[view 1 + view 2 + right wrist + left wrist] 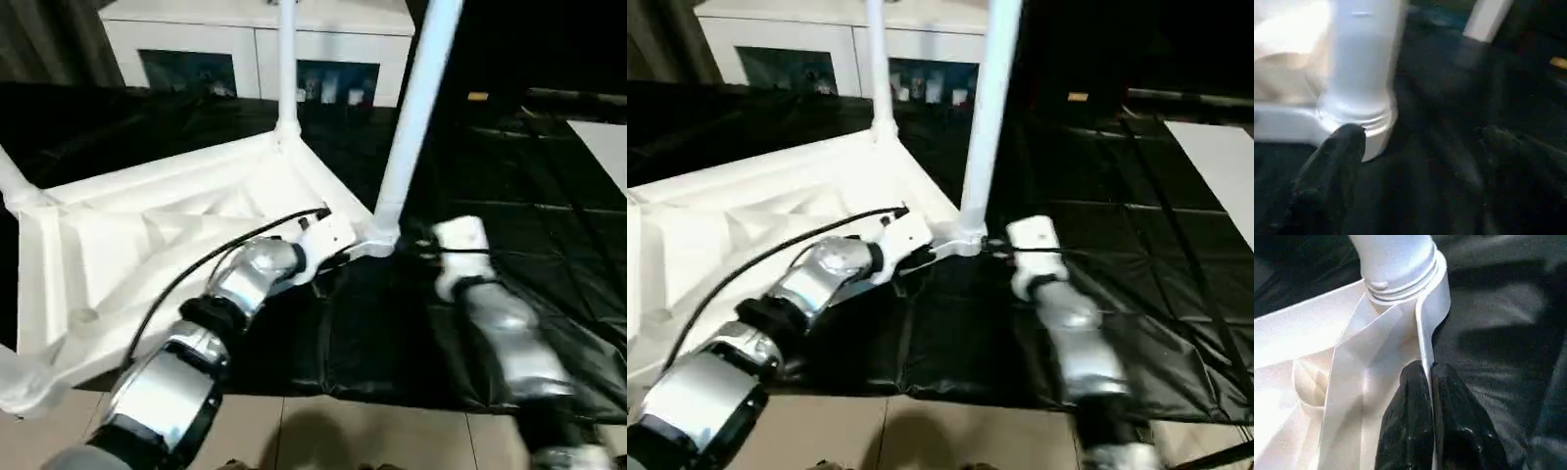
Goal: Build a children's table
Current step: Rotate leg to tighten
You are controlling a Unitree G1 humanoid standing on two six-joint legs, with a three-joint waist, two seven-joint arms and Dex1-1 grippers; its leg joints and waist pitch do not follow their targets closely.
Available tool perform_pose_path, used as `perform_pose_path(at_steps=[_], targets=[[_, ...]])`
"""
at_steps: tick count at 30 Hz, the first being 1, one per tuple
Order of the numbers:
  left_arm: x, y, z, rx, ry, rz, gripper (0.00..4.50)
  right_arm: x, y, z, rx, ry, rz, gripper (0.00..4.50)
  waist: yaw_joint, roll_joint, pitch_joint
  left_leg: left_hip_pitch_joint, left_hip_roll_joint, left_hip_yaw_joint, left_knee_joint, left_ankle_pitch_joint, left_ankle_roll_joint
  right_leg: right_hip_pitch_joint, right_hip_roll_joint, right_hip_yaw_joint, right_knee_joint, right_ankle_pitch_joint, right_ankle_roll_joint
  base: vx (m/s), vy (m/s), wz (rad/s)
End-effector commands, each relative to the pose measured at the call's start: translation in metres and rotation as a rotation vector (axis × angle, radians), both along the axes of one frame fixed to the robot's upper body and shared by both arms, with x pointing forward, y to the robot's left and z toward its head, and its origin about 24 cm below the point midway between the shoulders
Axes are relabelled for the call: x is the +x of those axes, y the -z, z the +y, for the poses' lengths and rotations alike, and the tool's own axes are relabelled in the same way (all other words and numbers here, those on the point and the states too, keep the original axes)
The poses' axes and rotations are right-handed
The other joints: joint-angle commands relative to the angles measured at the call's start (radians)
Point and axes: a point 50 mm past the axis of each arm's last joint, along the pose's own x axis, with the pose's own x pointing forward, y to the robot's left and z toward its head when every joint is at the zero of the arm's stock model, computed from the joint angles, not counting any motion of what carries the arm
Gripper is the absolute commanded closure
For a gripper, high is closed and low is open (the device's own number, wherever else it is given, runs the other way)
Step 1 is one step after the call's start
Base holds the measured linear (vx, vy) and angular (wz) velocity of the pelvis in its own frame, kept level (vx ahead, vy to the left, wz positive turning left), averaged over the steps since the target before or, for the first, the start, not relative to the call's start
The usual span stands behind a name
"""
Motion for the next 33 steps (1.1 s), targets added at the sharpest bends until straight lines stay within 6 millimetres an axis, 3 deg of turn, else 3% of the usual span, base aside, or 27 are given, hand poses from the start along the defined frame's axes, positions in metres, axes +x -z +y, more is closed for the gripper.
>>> perform_pose_path(at_steps=[1,6,13,14,17,19,23,27,28,29,31,32,33], targets=[[-0.004,-0.012,-0.012,-0.043,0.123,-0.097,4.5,-0.005,-0.001,0.003,0.025,-0.092,0.02,0.5,0.009,-0.011,-0.068,0.006,0.032,-0.017,-0.068,-0.2,0.102,0.055,-0.054,0.039,-0.07,-0.189,-0.213,0.0,0.0,0.0],[-0.008,-0.019,-0.02,-0.089,0.207,-0.154,4.5,-0.007,0.0,0.005,0.002,-0.132,0.032,0.5,0.019,-0.01,-0.067,0.013,0.036,-0.015,-0.069,-0.21,0.09,0.047,-0.054,0.039,-0.072,-0.22,-0.222,0.0,0.0,0.0],[-0.01,-0.021,-0.024,-0.135,0.231,-0.168,4.5,-0.023,0.001,0.031,0.049,-0.37,0.079,0.5,0.043,-0.01,-0.068,0.007,0.038,-0.018,-0.069,-0.183,0.098,0.052,-0.059,0.04,-0.063,-0.179,-0.212,0.0,0.0,0.0],[-0.009,-0.019,-0.023,-0.15,0.215,-0.126,4.04,-0.025,0.001,0.034,0.048,-0.397,0.078,0.4,0.042,-0.01,-0.067,0.007,0.037,-0.018,-0.07,-0.186,0.097,0.051,-0.059,0.039,-0.065,-0.191,-0.213,0.0,0.0,0.0],[-0.008,-0.016,-0.016,-0.183,0.177,-0.067,3.92,-0.029,0.001,0.04,0.045,-0.439,0.081,0.4,0.045,-0.011,-0.067,0.009,0.038,-0.017,-0.07,-0.199,0.089,0.049,-0.061,0.039,-0.066,-0.214,-0.221,0.0,0.0,0.0],[-0.007,-0.021,-0.01,-0.239,0.152,-0.061,3.58,-0.029,0.0,0.043,0.049,-0.45,0.075,0.4,0.044,-0.011,-0.065,0.009,0.042,-0.018,-0.073,-0.216,0.079,0.047,-0.061,0.039,-0.066,-0.219,-0.23,0.0,0.0,0.0],[-0.007,-0.027,0.001,-0.285,0.135,-0.056,3.4,-0.029,0.0,0.045,0.054,-0.454,0.077,0.4,0.036,-0.012,-0.064,0.005,0.04,-0.019,-0.075,-0.222,0.075,0.05,-0.059,0.04,-0.063,-0.218,-0.224,0.0,0.0,0.0],[-0.007,-0.037,0.027,-0.326,0.045,-0.067,3.07,-0.026,-0.004,0.052,0.068,-0.456,0.06,0.4,0.026,-0.006,-0.064,0.007,0.041,-0.018,-0.075,-0.223,0.068,0.045,-0.057,0.04,-0.063,-0.223,-0.223,0.0,0.0,0.0],[-0.009,-0.04,0.039,-0.338,-0.001,-0.069,2.95,-0.024,-0.005,0.057,0.08,-0.453,0.051,0.4,0.025,-0.01,-0.067,0.01,0.047,-0.019,-0.076,-0.221,0.057,0.048,-0.06,0.041,-0.055,-0.208,-0.23,0.0,0.0,0.0],[-0.011,-0.043,0.047,-0.355,-0.049,-0.069,2.79,-0.022,-0.007,0.062,0.1,-0.459,0.043,0.4,0.023,-0.008,-0.064,0.005,0.046,-0.021,-0.079,-0.214,0.06,0.048,-0.059,0.04,-0.056,-0.21,-0.23,0.0,0.0,0.0],[-0.016,-0.046,0.059,-0.388,-0.103,-0.062,2.65,-0.019,-0.008,0.072,0.129,-0.465,0.039,0.4,0.012,-0.001,-0.063,0.013,0.047,-0.017,-0.079,-0.235,0.047,0.039,-0.054,0.041,-0.057,-0.235,-0.231,0.0,0.0,0.0],[-0.019,-0.047,0.063,-0.4,-0.114,-0.059,2.63,-0.018,-0.008,0.075,0.137,-0.468,0.04,0.4,0.011,-0.001,-0.06,0.011,0.044,-0.017,-0.081,-0.239,0.047,0.038,-0.053,0.041,-0.061,-0.245,-0.228,0.0,0.0,0.0],[-0.019,-0.047,0.063,-0.4,-0.114,-0.059,2.56,-0.018,-0.008,0.075,0.137,-0.468,0.04,0.4,0.011,0.003,-0.06,0.019,0.044,-0.015,-0.081,-0.255,0.035,0.032,-0.049,0.043,-0.065,-0.257,-0.218,0.0,0.0,0.0]])
